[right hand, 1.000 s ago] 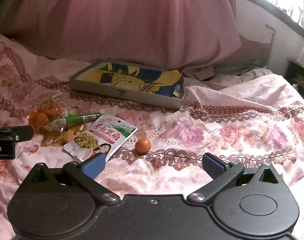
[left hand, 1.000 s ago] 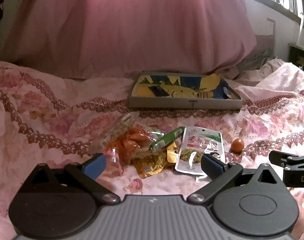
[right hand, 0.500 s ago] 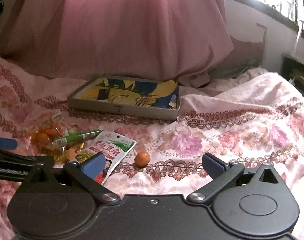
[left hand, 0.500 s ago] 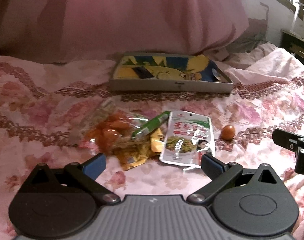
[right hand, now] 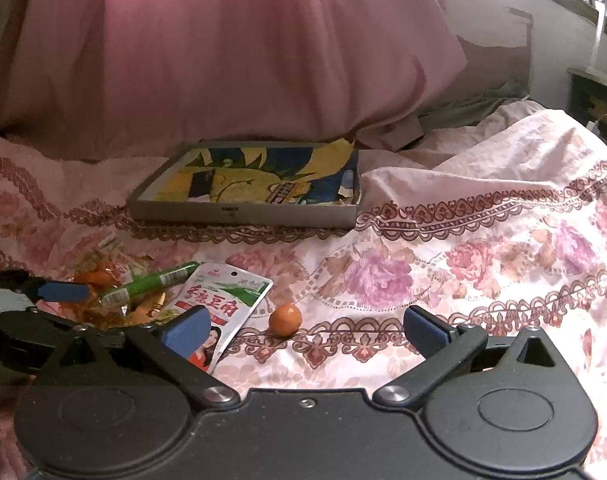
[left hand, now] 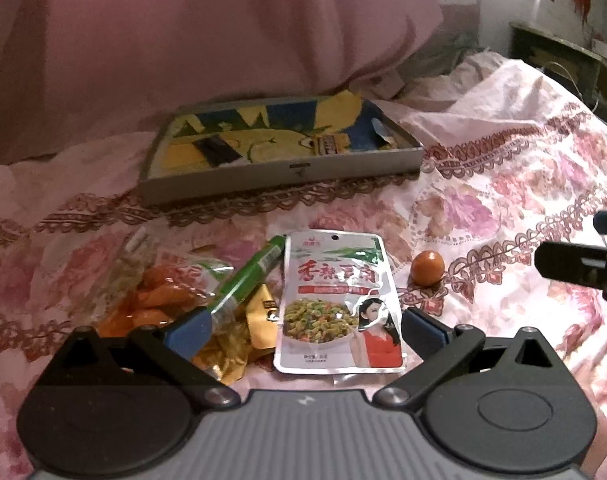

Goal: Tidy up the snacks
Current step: 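Lower the left tool onto the bean snack pouch while the right tool approaches the tangerine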

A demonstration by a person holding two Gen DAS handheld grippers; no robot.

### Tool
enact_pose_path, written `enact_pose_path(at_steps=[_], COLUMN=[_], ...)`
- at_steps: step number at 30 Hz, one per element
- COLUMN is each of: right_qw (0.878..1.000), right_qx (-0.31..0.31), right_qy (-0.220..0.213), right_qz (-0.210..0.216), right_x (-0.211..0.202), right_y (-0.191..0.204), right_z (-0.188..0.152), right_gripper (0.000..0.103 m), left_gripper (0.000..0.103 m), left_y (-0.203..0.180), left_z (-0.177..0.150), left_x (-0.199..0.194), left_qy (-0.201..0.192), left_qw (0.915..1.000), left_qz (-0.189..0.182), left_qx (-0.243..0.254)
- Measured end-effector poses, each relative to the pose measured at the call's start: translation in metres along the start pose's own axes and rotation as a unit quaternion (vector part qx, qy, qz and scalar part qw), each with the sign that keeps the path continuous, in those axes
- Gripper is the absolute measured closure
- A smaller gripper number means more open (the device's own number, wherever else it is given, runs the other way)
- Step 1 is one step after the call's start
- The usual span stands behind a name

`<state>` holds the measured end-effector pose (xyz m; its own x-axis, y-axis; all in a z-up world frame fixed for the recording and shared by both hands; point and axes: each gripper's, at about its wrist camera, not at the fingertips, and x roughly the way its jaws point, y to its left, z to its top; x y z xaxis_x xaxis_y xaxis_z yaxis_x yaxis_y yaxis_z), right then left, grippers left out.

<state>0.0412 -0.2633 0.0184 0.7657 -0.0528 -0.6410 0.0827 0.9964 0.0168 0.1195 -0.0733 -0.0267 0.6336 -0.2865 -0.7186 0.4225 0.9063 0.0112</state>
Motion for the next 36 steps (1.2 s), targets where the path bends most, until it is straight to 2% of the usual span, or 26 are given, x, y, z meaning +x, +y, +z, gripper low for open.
enact_pose_path(at_steps=[7,13,16,18,22,25,32,36], right_qw=[0.998,0.994,0.988,0.986,0.986,0.983,0.975,0.973], right_qx=[-0.049,-0.078,-0.103,-0.100,-0.041,-0.008,0.019,0.005], right_qy=[0.035,0.062,0.090,0.105,0.126,0.142,0.178,0.179], right_qz=[0.016,0.046,0.065,0.080,0.104,0.119,0.133,0.142], right_x=[0.027,0.069,0.096,0.107,0.118,0.123,0.138,0.140], right_y=[0.001,-0.003,-0.005,-0.010,-0.024,-0.030,-0.032,-0.025], right_z=[0.011,0.023,0.027,0.031,0.038,0.039,0.031,0.028], right_gripper=[0.001,0.001,0.001,0.003,0.003,0.009,0.036,0.038], left_gripper=[0.000,0.000,0.000,0.000,0.000,0.000,0.000,0.000], left_y=[-0.003,0.004,0.004,0.002,-0.004,-0.008,-0.009,-0.012], left_z=[0.000,-0.003,-0.002,0.000,0.003,0.005,0.011,0.011], left_x=[0.023,0.039,0.045,0.048,0.056,0.065,0.084,0.089], left_qy=[0.019,0.041,0.047,0.045,0.040,0.045,0.056,0.055], left_qw=[0.9995,0.9990,0.9986,0.9985,0.9981,0.9975,0.9965,0.9959], left_qz=[-0.004,-0.016,-0.024,-0.032,-0.038,-0.040,-0.048,-0.053], left_qx=[0.023,0.011,0.006,0.008,0.027,0.039,0.038,0.048])
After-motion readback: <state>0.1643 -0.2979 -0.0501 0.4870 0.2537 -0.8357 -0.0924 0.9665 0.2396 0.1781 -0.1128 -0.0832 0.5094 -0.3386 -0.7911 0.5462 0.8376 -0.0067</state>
